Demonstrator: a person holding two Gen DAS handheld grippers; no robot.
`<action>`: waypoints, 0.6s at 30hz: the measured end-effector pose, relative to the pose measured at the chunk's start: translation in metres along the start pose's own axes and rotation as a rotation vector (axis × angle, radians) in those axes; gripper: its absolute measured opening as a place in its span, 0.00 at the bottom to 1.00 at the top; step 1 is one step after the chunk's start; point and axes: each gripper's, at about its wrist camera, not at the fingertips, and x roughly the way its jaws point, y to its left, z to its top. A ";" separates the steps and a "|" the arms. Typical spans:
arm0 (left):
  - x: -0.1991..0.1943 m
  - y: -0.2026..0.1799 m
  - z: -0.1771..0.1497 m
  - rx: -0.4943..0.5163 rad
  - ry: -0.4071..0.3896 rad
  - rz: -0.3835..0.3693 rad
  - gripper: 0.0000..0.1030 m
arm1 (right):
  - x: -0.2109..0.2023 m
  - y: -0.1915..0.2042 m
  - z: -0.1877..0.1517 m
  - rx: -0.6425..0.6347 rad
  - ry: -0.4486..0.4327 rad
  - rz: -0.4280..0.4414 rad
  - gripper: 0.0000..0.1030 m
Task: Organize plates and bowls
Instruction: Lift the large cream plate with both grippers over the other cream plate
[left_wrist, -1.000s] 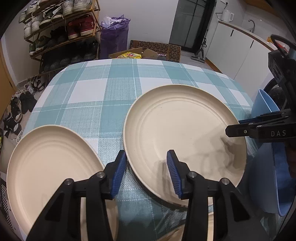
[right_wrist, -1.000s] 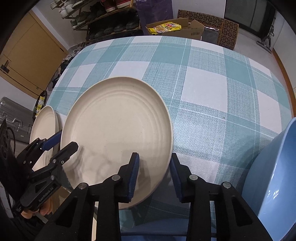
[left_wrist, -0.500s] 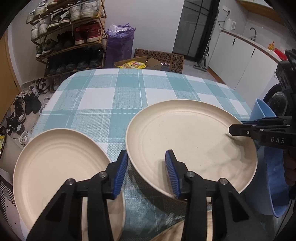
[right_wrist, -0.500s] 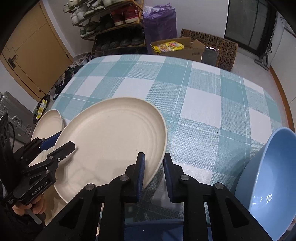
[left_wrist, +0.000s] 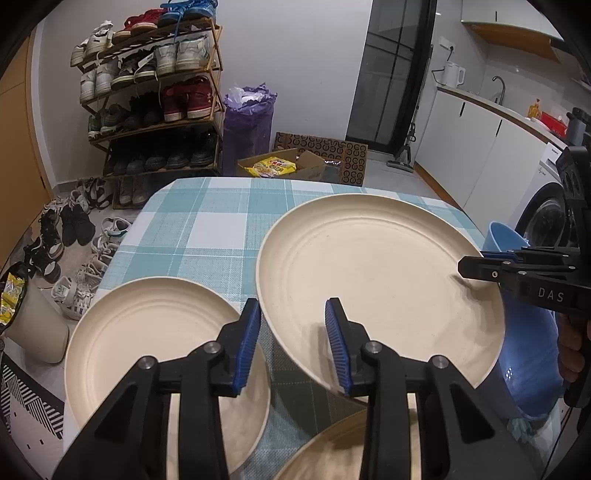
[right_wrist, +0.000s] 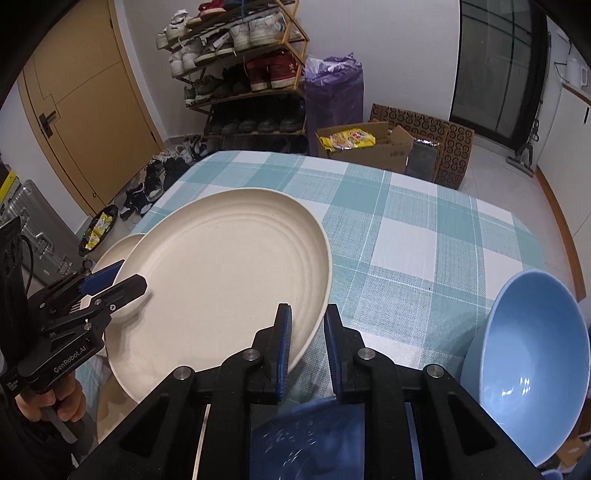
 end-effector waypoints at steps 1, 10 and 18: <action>-0.004 0.000 0.000 -0.001 -0.007 0.000 0.33 | -0.004 0.002 -0.001 -0.003 -0.007 -0.001 0.18; -0.039 -0.002 -0.007 0.012 -0.066 0.002 0.32 | -0.042 0.018 -0.020 -0.005 -0.081 0.016 0.18; -0.072 -0.005 -0.023 0.032 -0.109 -0.004 0.32 | -0.074 0.035 -0.044 -0.014 -0.135 0.013 0.18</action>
